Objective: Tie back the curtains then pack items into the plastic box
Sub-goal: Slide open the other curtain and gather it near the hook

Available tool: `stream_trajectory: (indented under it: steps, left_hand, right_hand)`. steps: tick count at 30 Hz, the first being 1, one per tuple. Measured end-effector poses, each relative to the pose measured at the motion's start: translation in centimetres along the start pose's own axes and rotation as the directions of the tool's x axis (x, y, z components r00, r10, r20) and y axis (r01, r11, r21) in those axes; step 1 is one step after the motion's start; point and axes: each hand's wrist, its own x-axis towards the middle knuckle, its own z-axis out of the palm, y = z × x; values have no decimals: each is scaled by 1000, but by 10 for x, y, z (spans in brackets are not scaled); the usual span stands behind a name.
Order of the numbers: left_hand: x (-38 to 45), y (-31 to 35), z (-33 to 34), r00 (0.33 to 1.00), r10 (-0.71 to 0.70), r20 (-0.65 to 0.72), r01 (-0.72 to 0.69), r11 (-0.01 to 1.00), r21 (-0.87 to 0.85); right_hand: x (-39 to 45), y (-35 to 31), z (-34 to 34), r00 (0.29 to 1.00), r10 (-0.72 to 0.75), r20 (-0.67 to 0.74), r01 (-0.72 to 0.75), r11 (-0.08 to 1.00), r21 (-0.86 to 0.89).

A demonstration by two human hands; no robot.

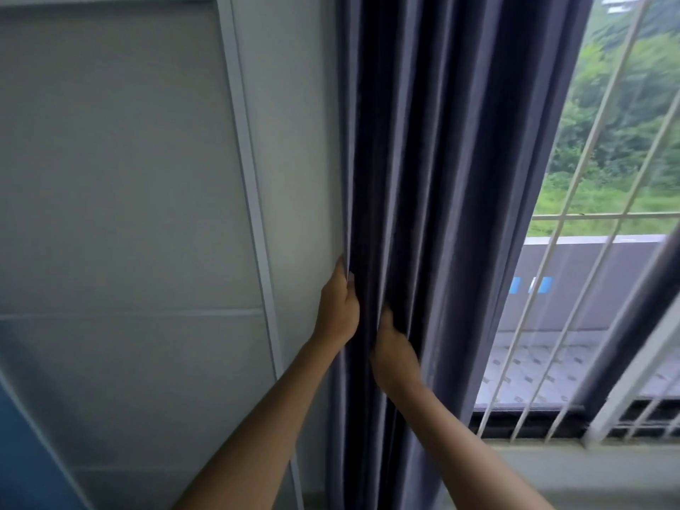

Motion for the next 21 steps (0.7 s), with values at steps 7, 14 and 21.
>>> stream_trajectory:
  steps: [7, 14, 21]
  left_hand:
    - [-14, 6, -5, 998, -59, -22, 56, 989, -140]
    - [-29, 15, 1, 1000, 9, -2, -9, 995, -104]
    - [-17, 6, -19, 999, 39, -17, -37, 993, 113]
  right_hand:
    - [-16, -19, 10, 999, -36, 14, 36, 998, -48]
    - [-23, -34, 20, 995, -32, 96, 37, 998, -49]
    - [-21, -31, -5, 881, -85, 466, 112, 993, -29]
